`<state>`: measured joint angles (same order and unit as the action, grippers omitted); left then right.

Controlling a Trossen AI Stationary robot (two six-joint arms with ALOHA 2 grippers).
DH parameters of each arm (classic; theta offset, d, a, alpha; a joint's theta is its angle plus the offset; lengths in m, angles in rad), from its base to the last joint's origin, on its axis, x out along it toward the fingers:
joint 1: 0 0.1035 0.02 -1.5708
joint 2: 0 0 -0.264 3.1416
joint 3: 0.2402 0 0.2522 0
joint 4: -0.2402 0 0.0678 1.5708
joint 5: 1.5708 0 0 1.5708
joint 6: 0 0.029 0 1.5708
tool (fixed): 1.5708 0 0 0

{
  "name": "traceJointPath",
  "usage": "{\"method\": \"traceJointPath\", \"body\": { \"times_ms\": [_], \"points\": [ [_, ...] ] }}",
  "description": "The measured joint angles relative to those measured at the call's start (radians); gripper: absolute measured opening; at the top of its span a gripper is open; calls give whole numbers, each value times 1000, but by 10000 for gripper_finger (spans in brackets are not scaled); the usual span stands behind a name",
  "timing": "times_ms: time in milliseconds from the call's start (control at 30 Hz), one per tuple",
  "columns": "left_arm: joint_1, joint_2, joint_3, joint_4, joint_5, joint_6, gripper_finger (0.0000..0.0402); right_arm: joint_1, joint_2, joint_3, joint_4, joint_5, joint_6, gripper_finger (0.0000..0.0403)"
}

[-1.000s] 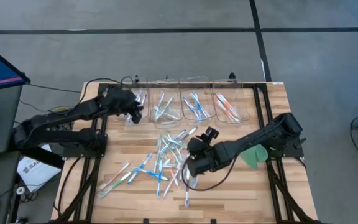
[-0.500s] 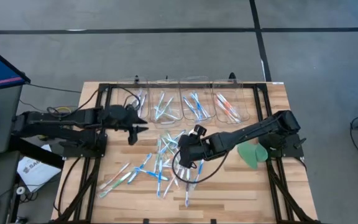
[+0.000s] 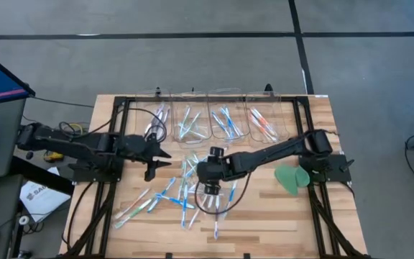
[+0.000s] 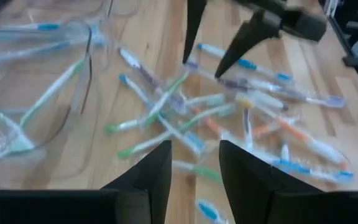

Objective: Pick & Place Toothbrushes
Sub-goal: Put the green toothbrush into the middle left transparent bin

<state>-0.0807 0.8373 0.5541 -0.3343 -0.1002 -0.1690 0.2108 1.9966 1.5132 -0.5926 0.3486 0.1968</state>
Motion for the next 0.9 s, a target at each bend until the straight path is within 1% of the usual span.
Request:
{"method": "traceJointPath", "body": {
  "times_ms": [67,133,233,400,633,767,900],
  "points": [
    [0,4,-14,33,0,-4,126,-15,3,-1,-6,-17,10,215],
    [1,-2,-30,20,-2,-4,126,-26,6,-3,-6,-49,11,232],
    [-1,-1,-41,29,-4,-4,126,-44,5,-2,-2,-61,11,247],
    [-3,-1,-47,30,-4,0,126,-87,14,-7,-22,-60,13,249],
    [-3,-1,-47,38,-4,5,126,-111,105,-13,-9,-66,13,249],
    [-3,-1,-47,43,-3,6,126,-122,125,-13,0,-133,13,249],
    [-3,-1,-47,45,-3,6,126,-131,122,-12,-3,-141,13,249]
  ]
}}
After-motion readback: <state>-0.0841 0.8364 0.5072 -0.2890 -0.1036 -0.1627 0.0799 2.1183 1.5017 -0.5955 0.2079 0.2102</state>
